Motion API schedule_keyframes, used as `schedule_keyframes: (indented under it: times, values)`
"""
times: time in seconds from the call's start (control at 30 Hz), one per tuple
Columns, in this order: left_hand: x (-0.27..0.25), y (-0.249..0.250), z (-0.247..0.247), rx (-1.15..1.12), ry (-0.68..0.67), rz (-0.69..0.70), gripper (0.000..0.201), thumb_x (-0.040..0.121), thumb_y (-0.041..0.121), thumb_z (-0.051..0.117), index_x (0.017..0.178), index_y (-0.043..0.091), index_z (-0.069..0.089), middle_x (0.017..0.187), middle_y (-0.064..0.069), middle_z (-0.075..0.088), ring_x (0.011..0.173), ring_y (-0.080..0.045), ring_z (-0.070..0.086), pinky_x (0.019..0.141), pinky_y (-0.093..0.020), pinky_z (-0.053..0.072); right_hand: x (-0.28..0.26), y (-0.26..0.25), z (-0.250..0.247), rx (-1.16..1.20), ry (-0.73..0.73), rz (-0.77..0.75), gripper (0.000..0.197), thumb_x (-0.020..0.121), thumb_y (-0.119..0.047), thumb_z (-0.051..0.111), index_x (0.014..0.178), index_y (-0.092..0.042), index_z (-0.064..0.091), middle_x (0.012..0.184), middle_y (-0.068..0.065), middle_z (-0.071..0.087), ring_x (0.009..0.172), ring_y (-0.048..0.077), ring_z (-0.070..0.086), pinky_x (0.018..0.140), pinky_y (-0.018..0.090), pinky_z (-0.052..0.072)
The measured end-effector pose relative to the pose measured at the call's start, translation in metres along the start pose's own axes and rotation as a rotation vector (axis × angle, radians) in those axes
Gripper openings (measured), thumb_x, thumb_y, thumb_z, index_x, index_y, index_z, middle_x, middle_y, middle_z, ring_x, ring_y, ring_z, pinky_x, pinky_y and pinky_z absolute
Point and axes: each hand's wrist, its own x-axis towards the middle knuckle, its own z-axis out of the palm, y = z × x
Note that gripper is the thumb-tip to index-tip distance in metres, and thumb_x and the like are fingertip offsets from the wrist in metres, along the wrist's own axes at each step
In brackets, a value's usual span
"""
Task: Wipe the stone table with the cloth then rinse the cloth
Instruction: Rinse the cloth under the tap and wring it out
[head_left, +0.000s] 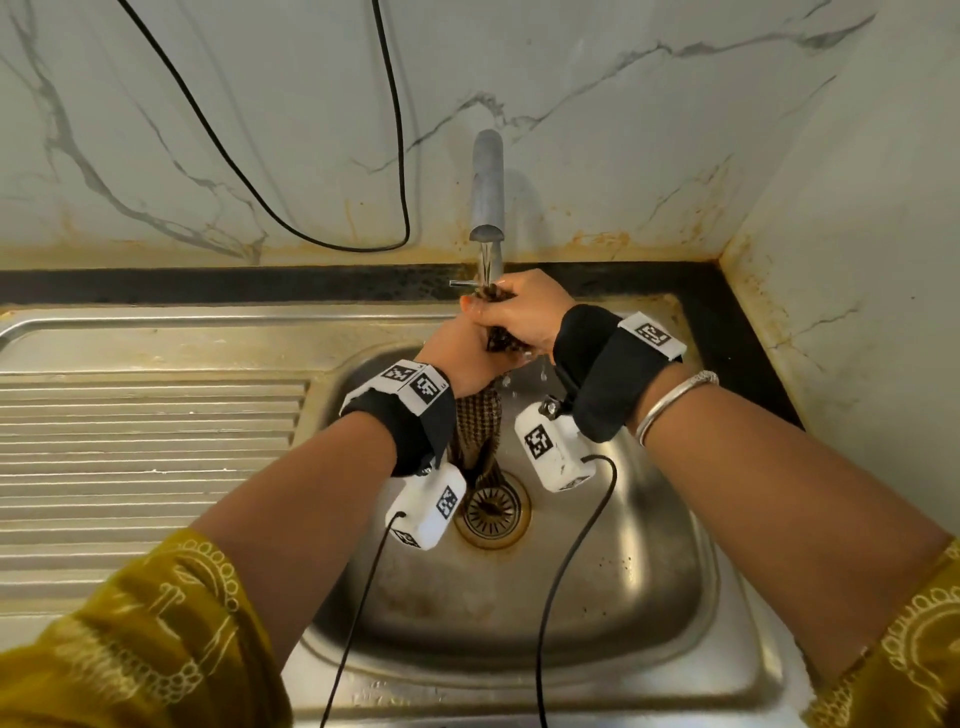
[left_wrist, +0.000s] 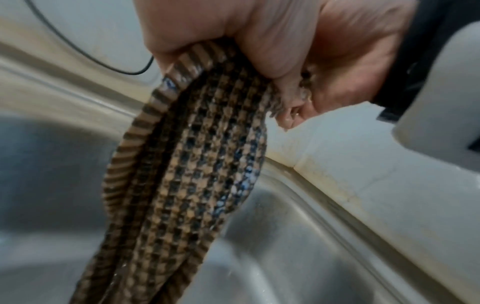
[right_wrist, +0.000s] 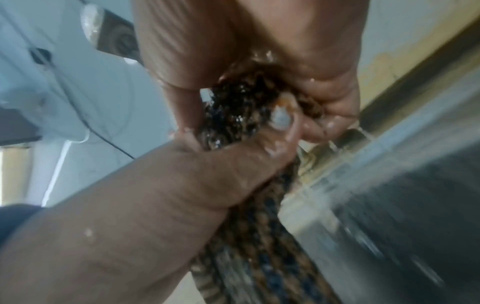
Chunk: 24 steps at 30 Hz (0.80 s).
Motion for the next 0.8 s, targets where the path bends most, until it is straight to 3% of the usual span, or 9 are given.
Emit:
schedule_keyframes:
  times: [0.1, 0.2, 0.33, 0.43, 0.5, 0.53, 0.63, 0.73, 0.8]
  values:
    - [0.001, -0.004, -0.009, -0.125, 0.003, -0.060, 0.032, 0.080, 0.028, 0.068, 0.107, 0.012, 0.062, 0.106, -0.008, 0.068, 0.098, -0.023, 0.062, 0.091, -0.037, 0.048, -0.002, -0.006, 0.000, 0.131, 0.212, 0.010, 0.036, 0.091, -0.039, 0.055, 0.103, -0.006, 0.064, 0.103, 0.008, 0.065, 0.101, 0.023, 0.059, 0.093, 0.037, 0.046]
    - [0.001, -0.010, -0.007, -0.244, 0.015, -0.064, 0.027, 0.077, 0.023, 0.072, 0.101, 0.013, 0.066, 0.096, -0.006, 0.071, 0.091, -0.021, 0.064, 0.088, -0.038, 0.051, -0.007, -0.009, 0.001, 0.544, 0.276, 0.101, 0.029, 0.090, -0.039, 0.057, 0.082, -0.012, 0.063, 0.091, 0.008, 0.065, 0.104, 0.031, 0.061, 0.097, 0.048, 0.046]
    - [-0.001, -0.019, -0.005, -0.167, -0.014, -0.041, 0.031, 0.080, 0.012, 0.066, 0.110, 0.014, 0.059, 0.103, -0.007, 0.068, 0.099, -0.024, 0.062, 0.091, -0.036, 0.048, -0.017, -0.006, 0.000, 0.574, 0.284, 0.042, 0.017, 0.082, -0.024, 0.070, 0.087, -0.011, 0.061, 0.085, 0.006, 0.062, 0.098, 0.029, 0.061, 0.091, 0.049, 0.050]
    - [0.001, -0.020, -0.004, -0.189, -0.005, -0.032, 0.034, 0.083, 0.009, 0.060, 0.117, 0.013, 0.055, 0.109, -0.009, 0.066, 0.105, -0.026, 0.059, 0.095, -0.039, 0.046, -0.019, -0.006, -0.012, 0.518, 0.315, 0.008, 0.016, 0.083, -0.003, 0.065, 0.089, -0.014, 0.055, 0.086, 0.004, 0.060, 0.088, 0.021, 0.060, 0.070, 0.036, 0.052]
    - [0.003, -0.020, -0.004, -0.218, 0.020, -0.038, 0.031, 0.085, 0.013, 0.060, 0.115, 0.010, 0.054, 0.105, -0.010, 0.065, 0.100, -0.026, 0.059, 0.089, -0.038, 0.047, -0.019, -0.007, -0.024, 0.446, 0.315, 0.021, 0.022, 0.083, 0.002, 0.062, 0.086, -0.018, 0.052, 0.086, 0.002, 0.059, 0.086, 0.019, 0.059, 0.059, 0.029, 0.047]
    - [0.004, -0.020, -0.003, -0.212, 0.035, -0.046, 0.029, 0.086, 0.016, 0.060, 0.112, 0.008, 0.053, 0.101, -0.009, 0.064, 0.094, -0.024, 0.059, 0.082, -0.035, 0.047, -0.019, -0.007, -0.029, 0.387, 0.301, 0.026, 0.023, 0.082, 0.004, 0.062, 0.086, -0.017, 0.054, 0.087, 0.002, 0.060, 0.089, 0.020, 0.059, 0.061, 0.030, 0.049]
    - [0.005, -0.019, -0.006, -0.173, 0.087, -0.072, 0.027, 0.085, 0.027, 0.064, 0.105, 0.010, 0.057, 0.089, -0.002, 0.060, 0.081, -0.018, 0.055, 0.070, -0.029, 0.041, -0.021, -0.001, -0.036, -0.050, 0.219, 0.011, 0.027, 0.078, 0.002, 0.067, 0.102, -0.010, 0.061, 0.106, 0.009, 0.064, 0.107, 0.026, 0.059, 0.092, 0.039, 0.050]
    - [0.007, -0.019, -0.008, -0.160, 0.042, -0.024, 0.019, 0.082, 0.011, 0.063, 0.100, 0.015, 0.062, 0.095, -0.005, 0.065, 0.090, -0.022, 0.060, 0.076, -0.030, 0.047, -0.025, 0.009, -0.026, -0.433, 0.020, 0.058, 0.073, 0.071, -0.014, 0.079, 0.134, -0.014, 0.043, 0.128, 0.008, 0.055, 0.120, 0.027, 0.051, 0.094, 0.030, 0.041]
    - [0.007, -0.016, -0.006, -0.154, 0.002, 0.009, 0.028, 0.077, -0.003, 0.058, 0.093, 0.020, 0.062, 0.098, -0.003, 0.063, 0.094, -0.021, 0.058, 0.081, -0.030, 0.048, -0.024, 0.017, -0.015, -0.550, -0.061, 0.049, 0.070, 0.072, -0.023, 0.078, 0.135, -0.020, 0.045, 0.125, 0.007, 0.057, 0.118, 0.027, 0.052, 0.088, 0.028, 0.040]
